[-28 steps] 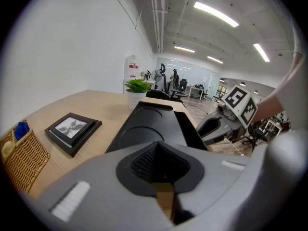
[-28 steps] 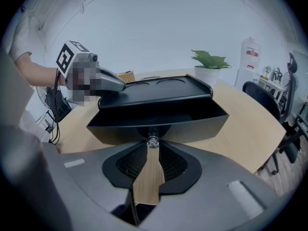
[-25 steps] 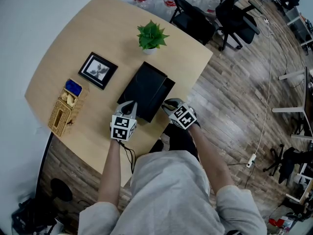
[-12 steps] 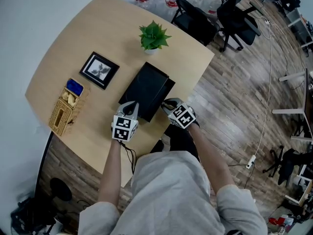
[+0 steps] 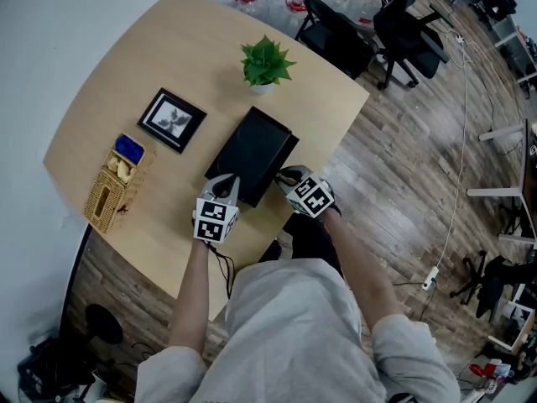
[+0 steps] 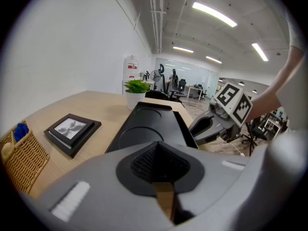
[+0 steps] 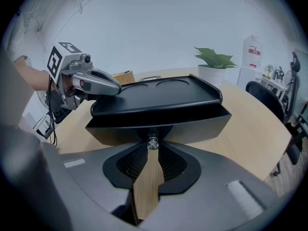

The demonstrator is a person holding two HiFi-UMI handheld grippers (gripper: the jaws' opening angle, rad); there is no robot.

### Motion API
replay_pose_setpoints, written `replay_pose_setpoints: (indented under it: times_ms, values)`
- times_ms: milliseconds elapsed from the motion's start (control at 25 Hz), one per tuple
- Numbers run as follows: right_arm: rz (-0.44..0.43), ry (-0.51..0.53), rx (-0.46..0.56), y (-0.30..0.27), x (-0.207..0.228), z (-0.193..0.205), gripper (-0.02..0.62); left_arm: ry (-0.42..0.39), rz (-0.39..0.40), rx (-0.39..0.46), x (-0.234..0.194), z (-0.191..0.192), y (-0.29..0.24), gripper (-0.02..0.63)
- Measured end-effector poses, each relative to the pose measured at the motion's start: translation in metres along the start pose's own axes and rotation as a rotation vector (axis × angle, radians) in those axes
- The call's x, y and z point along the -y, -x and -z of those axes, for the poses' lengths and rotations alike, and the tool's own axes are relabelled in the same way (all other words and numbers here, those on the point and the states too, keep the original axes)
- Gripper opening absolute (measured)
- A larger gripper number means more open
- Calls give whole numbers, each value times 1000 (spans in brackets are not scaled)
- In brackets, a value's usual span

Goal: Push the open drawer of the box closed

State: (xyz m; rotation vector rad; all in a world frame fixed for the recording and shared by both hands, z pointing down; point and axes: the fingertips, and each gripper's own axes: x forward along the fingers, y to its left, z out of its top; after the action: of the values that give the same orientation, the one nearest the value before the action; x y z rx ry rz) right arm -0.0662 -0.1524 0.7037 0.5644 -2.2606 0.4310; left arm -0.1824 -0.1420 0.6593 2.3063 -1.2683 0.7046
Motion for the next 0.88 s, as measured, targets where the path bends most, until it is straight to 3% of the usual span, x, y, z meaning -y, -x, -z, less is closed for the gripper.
replay_pose_setpoints:
  times_ms: [880]
  values:
    - [-22,12,-15,-17,0,-16,69,11,-9,8,-2,1,0,52]
